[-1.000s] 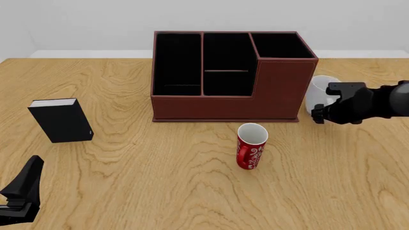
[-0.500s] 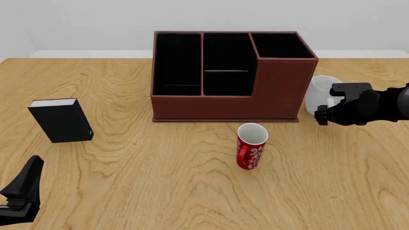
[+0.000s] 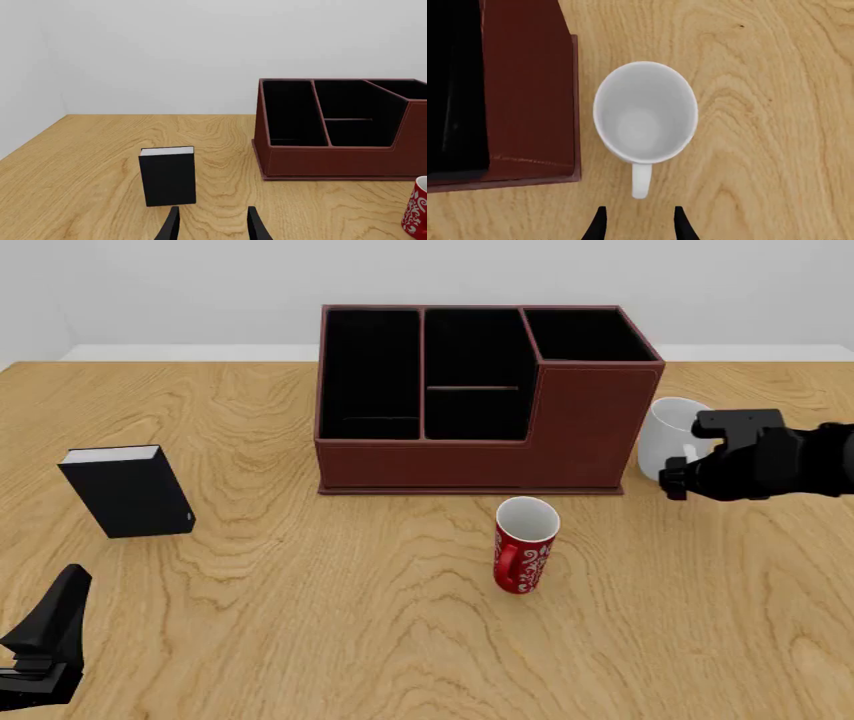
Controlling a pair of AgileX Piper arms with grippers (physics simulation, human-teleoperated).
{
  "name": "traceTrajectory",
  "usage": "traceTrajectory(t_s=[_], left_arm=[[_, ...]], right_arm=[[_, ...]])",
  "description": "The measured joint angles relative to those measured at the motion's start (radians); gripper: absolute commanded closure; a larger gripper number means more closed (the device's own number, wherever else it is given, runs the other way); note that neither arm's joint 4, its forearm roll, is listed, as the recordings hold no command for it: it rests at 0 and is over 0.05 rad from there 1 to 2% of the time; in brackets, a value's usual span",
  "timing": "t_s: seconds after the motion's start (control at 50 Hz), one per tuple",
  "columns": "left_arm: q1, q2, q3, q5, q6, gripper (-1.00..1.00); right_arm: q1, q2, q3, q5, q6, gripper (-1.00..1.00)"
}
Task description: Pick up the white mug and place it to the right of the caddy.
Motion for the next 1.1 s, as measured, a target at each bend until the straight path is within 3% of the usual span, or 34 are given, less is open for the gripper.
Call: traceTrajectory(t_s=[1.1], left_arm=[[0.0,0.0,0.0,0.0,0.0,-1.0]], right_arm=[[0.002,-0.198,0.109,0.01,-0.02,-1.0]])
